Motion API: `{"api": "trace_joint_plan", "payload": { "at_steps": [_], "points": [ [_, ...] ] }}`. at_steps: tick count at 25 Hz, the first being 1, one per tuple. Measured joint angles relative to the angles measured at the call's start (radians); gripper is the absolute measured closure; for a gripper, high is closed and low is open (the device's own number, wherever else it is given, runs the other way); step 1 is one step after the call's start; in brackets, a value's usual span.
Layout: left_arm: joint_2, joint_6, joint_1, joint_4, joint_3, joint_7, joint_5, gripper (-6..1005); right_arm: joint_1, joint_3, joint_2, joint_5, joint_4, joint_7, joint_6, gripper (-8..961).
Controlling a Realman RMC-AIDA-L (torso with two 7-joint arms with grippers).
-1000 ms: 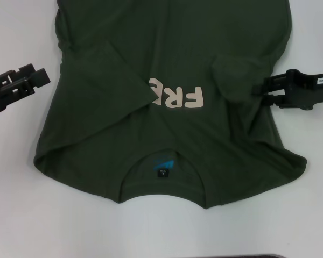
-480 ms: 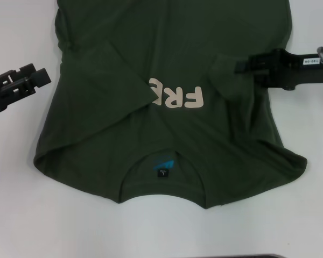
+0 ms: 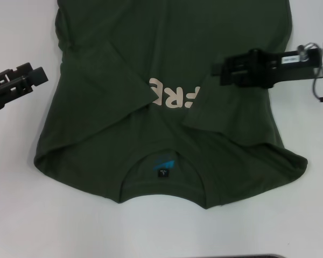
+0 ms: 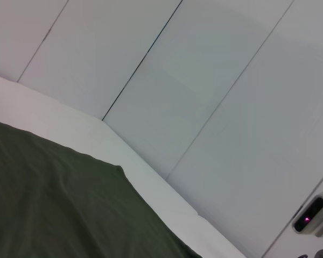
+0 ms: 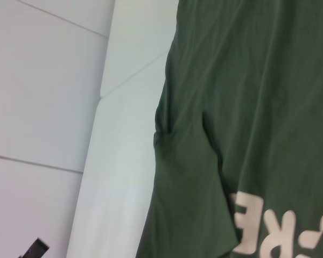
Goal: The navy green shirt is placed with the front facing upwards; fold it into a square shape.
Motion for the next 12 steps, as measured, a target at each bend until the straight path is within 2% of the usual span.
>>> {"api": "trace_joint_plan", "payload": {
  "at_steps": [7, 12],
  "points": [
    [0.0, 0.008, 0.001, 0.002, -0.001, -0.003, -0.004, 282, -0.063, 0.06, -0.06, 0.003, -0.022, -0.006, -0.008, 463],
    [0.001, 0.008, -0.002, 0.003, 0.006, -0.018, -0.004, 283, -0.112, 0.115, -0.076, 0.009, -0.046, -0.132, -0.058, 458]
  ]
}}
